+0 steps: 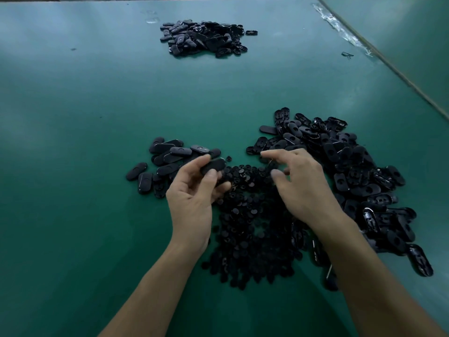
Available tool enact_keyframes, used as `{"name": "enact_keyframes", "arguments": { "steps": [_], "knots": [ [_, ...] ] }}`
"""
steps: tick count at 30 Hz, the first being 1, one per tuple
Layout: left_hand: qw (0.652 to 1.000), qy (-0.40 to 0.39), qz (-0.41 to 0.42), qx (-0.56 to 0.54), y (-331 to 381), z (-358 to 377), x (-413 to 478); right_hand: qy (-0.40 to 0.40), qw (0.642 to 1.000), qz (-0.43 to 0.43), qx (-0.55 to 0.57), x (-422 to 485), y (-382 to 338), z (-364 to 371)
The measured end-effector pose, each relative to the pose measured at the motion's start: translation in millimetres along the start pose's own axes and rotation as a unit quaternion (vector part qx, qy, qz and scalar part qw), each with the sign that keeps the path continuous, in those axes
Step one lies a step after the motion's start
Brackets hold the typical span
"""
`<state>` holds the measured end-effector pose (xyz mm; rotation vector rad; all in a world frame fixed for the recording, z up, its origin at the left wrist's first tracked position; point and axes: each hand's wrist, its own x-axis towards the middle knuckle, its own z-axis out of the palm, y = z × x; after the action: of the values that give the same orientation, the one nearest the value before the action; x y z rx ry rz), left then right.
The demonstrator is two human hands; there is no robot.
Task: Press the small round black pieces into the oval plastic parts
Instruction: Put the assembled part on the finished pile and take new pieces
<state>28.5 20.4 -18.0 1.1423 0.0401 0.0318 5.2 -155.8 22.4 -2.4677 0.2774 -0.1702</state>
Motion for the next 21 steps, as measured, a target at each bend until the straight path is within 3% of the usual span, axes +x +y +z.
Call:
{"name": "enact_keyframes", "arguments": {
  "steps": [3,6,16,21],
  "knots": [
    [0.998,0.036,-0.033,-0.050,2.5,0.4,3.4,-0.028,0.992,0.005,-0.121,6.3,10.3,0.1],
    [0.996,0.050,-0.051,-0.047,5.9,1.0,3.8,-0.054,0.986,0.011,-0.159,10.7,12.0,1.6],
    [0.999,0.027,-0.046,0.007,5.0,-2.4,3.0,0.011,0.993,0.016,-0.115,9.8,10.2,3.1],
    [0.999,0.003,0.013,0.048,0.9,-4.2,2.0,0.088,0.995,-0.001,-0.046,9.9,12.9,5.7]
  ]
}}
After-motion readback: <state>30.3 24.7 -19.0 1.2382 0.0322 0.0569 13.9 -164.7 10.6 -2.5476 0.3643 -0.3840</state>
